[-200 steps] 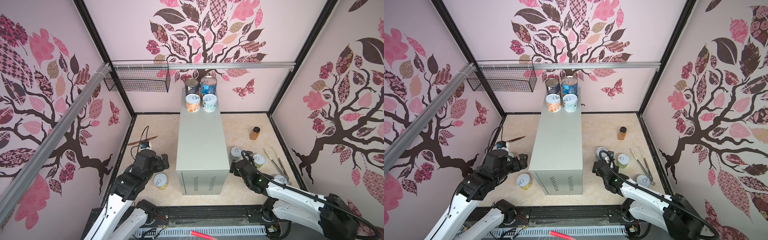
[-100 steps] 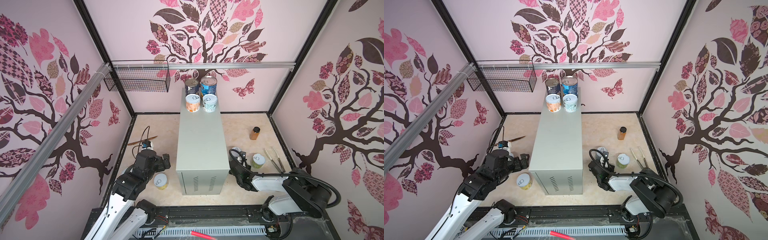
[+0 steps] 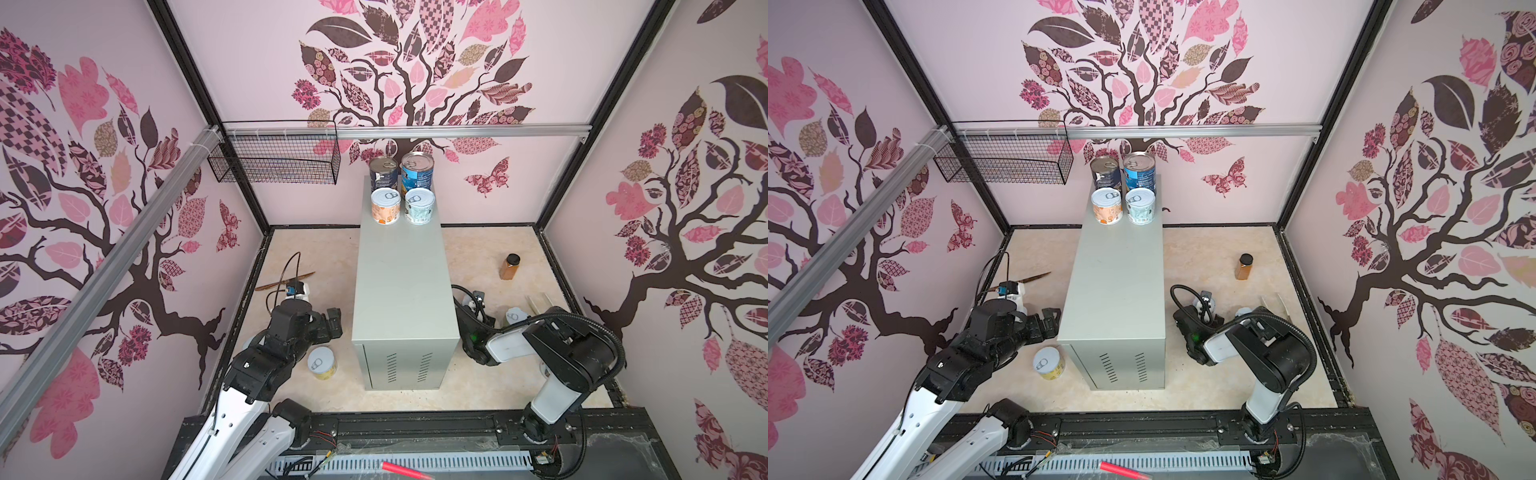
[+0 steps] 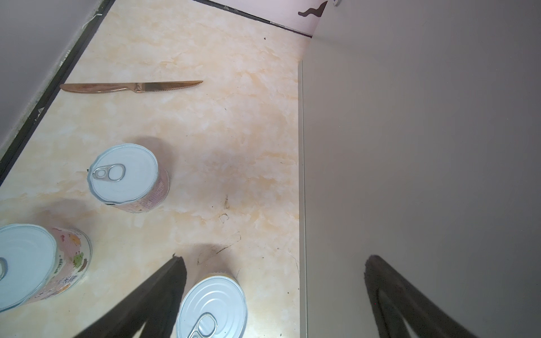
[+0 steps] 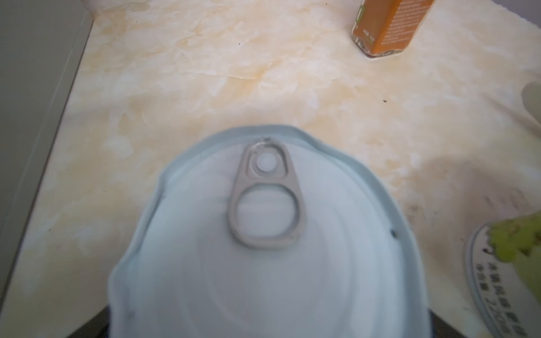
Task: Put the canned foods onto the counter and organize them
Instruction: 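Close the right gripper on the white-lidded can on the table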
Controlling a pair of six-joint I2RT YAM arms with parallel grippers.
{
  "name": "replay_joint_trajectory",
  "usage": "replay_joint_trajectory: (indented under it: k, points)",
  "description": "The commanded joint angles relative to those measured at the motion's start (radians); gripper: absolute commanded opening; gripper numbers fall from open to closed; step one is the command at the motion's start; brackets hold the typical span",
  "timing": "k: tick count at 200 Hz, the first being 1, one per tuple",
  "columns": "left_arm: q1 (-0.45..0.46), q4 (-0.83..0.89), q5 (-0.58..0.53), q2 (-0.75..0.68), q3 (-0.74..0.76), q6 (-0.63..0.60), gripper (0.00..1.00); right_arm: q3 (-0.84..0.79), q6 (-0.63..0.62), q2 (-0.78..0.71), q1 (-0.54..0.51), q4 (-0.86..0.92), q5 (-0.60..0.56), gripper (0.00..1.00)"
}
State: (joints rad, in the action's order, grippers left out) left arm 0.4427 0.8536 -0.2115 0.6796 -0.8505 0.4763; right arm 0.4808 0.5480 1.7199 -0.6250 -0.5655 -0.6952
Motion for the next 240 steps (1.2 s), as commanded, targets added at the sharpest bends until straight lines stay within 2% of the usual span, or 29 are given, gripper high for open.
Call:
replay_joint_trajectory:
  k: [1, 44, 87, 152, 191, 210, 240]
  points:
    - [-0.003, -0.015, 0.014, 0.004, 0.019, -0.017, 0.98, 0.061, -0.016, 0.045, 0.011, 0.001, 0.019, 1.0]
    - [-0.004, -0.015, 0.024, 0.036, 0.016, -0.018, 0.98, 0.119, 0.0, 0.092, 0.027, 0.033, 0.041, 1.0]
    - [-0.004, -0.011, 0.027, 0.056, 0.013, -0.019, 0.98, 0.177, -0.014, 0.138, 0.03, 0.059, 0.016, 1.0]
    - [-0.004, -0.007, 0.025, 0.074, 0.011, -0.019, 0.98, 0.207, -0.037, 0.161, 0.042, 0.047, -0.03, 0.93]
    - [-0.004, -0.013, 0.023, 0.059, 0.016, -0.02, 0.98, 0.217, -0.048, 0.164, 0.057, 0.049, -0.04, 0.82]
    - [-0.004, -0.015, 0.022, 0.054, 0.017, -0.018, 0.98, 0.208, -0.058, 0.16, 0.059, 0.032, -0.031, 0.8]
    - [-0.004, -0.016, 0.018, 0.052, 0.02, -0.017, 0.98, 0.184, -0.063, 0.137, 0.059, 0.01, -0.024, 0.69]
